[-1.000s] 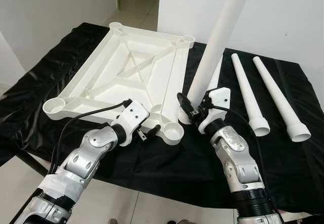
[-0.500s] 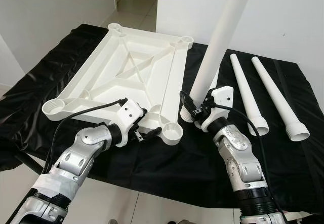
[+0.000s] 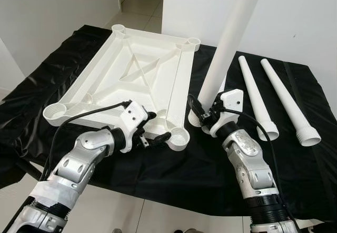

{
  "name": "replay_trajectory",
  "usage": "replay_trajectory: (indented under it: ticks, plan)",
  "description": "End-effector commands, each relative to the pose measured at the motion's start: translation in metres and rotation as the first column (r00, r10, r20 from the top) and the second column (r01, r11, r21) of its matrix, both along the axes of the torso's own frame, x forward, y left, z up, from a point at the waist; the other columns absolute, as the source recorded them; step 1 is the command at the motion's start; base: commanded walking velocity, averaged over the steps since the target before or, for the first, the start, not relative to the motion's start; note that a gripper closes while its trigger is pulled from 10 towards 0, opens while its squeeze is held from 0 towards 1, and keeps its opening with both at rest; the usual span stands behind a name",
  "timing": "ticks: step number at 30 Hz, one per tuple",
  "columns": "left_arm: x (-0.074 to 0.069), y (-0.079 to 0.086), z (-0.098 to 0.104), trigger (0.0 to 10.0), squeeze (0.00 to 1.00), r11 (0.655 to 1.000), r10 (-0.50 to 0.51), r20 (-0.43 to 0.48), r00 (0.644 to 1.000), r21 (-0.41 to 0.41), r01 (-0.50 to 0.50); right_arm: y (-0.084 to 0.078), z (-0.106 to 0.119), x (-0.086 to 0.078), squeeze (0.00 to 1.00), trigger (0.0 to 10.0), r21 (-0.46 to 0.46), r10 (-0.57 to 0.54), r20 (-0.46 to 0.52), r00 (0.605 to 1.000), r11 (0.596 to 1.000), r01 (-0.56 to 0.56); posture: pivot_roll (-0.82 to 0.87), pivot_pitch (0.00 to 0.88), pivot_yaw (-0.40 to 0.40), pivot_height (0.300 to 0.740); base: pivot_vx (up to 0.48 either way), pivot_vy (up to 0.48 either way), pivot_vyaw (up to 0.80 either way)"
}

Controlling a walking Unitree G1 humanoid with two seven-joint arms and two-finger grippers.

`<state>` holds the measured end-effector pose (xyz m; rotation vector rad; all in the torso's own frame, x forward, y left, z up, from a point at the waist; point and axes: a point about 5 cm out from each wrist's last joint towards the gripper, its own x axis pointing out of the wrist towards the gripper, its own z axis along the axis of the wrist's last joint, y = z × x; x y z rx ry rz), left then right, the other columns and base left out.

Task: Building children table

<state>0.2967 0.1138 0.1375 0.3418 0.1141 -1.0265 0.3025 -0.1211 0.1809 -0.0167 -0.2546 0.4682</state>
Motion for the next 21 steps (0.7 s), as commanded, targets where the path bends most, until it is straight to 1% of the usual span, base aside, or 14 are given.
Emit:
replay_trajectory:
  ticks: [1,2,4,6,7,9,10,12,13,16,19,21]
  plan:
    - [0.004,0.002,-0.01,10.0,0.0,0.996,0.035,0.011,0.999,0.083,-0.035,-0.001,0.005,0.001,0.0,10.0,-0.004,0.004,0.025,1.0,1.0,-0.004,0.03,0.043,-0.029,0.74,0.0,0.0,0.0]
    - [0.008,0.005,-0.014,10.0,0.0,0.991,0.07,0.011,0.997,0.112,-0.071,-0.001,0.005,0.001,0.0,10.0,-0.003,0.003,0.027,1.0,1.0,-0.003,0.03,0.046,-0.028,0.74,0.0,0.0,0.0]
    - [0.008,0.005,-0.014,10.0,0.0,0.991,0.07,0.011,0.997,0.112,-0.071,-0.001,0.005,0.001,0.0,10.0,-0.003,0.003,0.027,1.0,1.0,-0.003,0.03,0.046,-0.028,0.74,0.0,0.0,0.0]
    - [0.015,0.009,-0.019,10.0,0.0,0.981,0.125,0.016,0.992,0.147,-0.126,-0.001,0.006,0.001,0.0,10.0,-0.002,0.001,0.029,1.0,1.0,-0.001,0.03,0.049,-0.025,0.74,0.0,0.0,0.0]
    - [0.015,0.009,-0.019,10.0,0.0,0.981,0.125,0.016,0.992,0.147,-0.126,-0.001,0.006,0.001,0.0,10.0,-0.002,0.001,0.029,1.0,1.0,-0.001,0.03,0.049,-0.025,0.74,0.0,0.0,0.0]
    - [0.021,0.013,-0.019,10.0,0.0,0.973,0.166,0.021,0.986,0.159,-0.167,-0.002,0.007,0.001,0.0,10.0,-0.001,-0.004,0.031,1.0,1.0,0.004,0.02,0.05,-0.025,0.74,0.0,0.0,0.0]
    - [0.021,0.013,-0.019,10.0,0.0,0.973,0.166,0.021,0.986,0.159,-0.167,-0.002,0.007,0.001,0.0,10.0,-0.001,-0.004,0.031,1.0,1.0,0.004,0.02,0.05,-0.025,0.74,0.0,0.0,0.0]
    - [0.026,0.013,-0.016,10.0,0.0,0.972,0.175,0.039,0.984,0.153,-0.179,-0.003,0.007,0.001,0.0,10.0,-0.001,-0.008,0.031,0.999,1.0,0.008,0.02,0.056,-0.024,0.74,0.0,0.0,0.0]
    - [0.031,0.01,-0.012,10.0,0.0,0.972,0.179,0.046,0.983,0.147,-0.184,-0.003,0.008,0.002,0.0,10.0,-0.001,-0.011,0.032,0.999,1.0,0.011,0.02,0.059,-0.024,0.74,0.0,0.0,0.0]
    - [0.033,0.007,-0.009,10.0,0.0,0.973,0.174,0.057,0.983,0.141,-0.181,-0.004,0.008,0.002,0.0,10.0,0.0,-0.014,0.033,0.999,1.0,0.014,0.02,0.06,-0.023,0.74,0.0,0.0,0.0]
    - [0.039,0.001,-0.005,10.0,0.0,0.974,0.179,0.071,0.981,0.126,-0.187,-0.003,0.009,0.003,0.0,10.0,0.002,-0.015,0.035,0.999,1.0,0.015,0.02,0.062,-0.022,0.74,0.0,0.0,0.0]
    - [0.042,-0.011,-0.001,10.0,0.0,0.981,0.153,0.08,0.985,0.109,-0.161,-0.002,0.01,0.003,0.0,10.0,0.005,-0.015,0.036,0.999,1.0,0.015,0.01,0.066,-0.016,0.74,0.0,0.0,0.0]
